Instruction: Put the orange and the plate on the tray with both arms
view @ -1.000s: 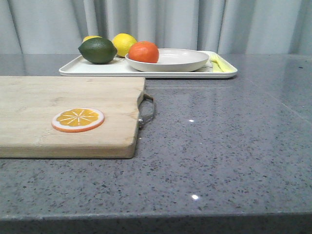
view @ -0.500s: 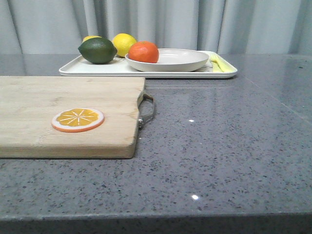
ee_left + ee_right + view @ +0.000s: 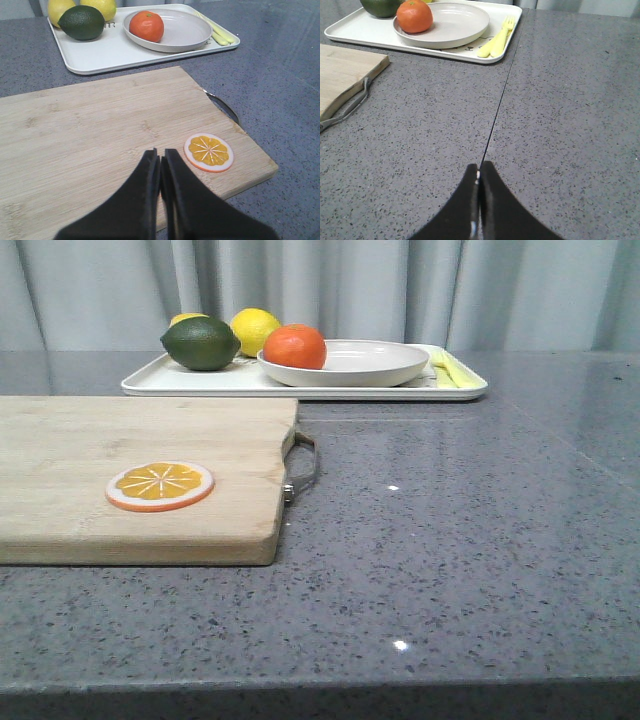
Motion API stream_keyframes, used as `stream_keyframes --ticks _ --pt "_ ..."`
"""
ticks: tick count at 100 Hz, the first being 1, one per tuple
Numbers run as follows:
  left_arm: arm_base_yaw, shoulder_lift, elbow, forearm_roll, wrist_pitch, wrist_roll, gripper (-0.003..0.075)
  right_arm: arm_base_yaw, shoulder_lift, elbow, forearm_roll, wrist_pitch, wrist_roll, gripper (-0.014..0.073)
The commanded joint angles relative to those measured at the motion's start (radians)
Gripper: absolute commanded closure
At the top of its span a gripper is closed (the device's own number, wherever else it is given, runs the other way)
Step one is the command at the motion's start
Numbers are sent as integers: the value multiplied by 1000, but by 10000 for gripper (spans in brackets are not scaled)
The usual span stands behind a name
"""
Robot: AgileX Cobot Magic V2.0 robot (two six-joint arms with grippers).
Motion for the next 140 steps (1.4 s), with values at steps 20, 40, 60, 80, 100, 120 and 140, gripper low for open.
stream_keyframes --ticks 20,40,60,80,100,120,140 --pt "1 10 -27 -15 -62 0 739 -1 6 -25 2 -68 -11 662" --pt "3 8 -27 20 -62 0 739 -1 6 -25 2 -68 -11 662" --pt "106 -33 -24 38 -62 0 739 -1 6 -25 2 -68 -11 662" --pt "247 -123 55 38 -98 0 739 -1 6 -25 2 -68 -11 662" --pt "361 -230 206 38 -269 0 739 -1 6 -25 2 -68 -11 662" --pt "428 -325 350 68 -390 0 739 -1 6 -25 2 -68 -11 662" --pt "440 -405 465 105 -473 -2 739 -1 6 -25 2 -68 -11 662"
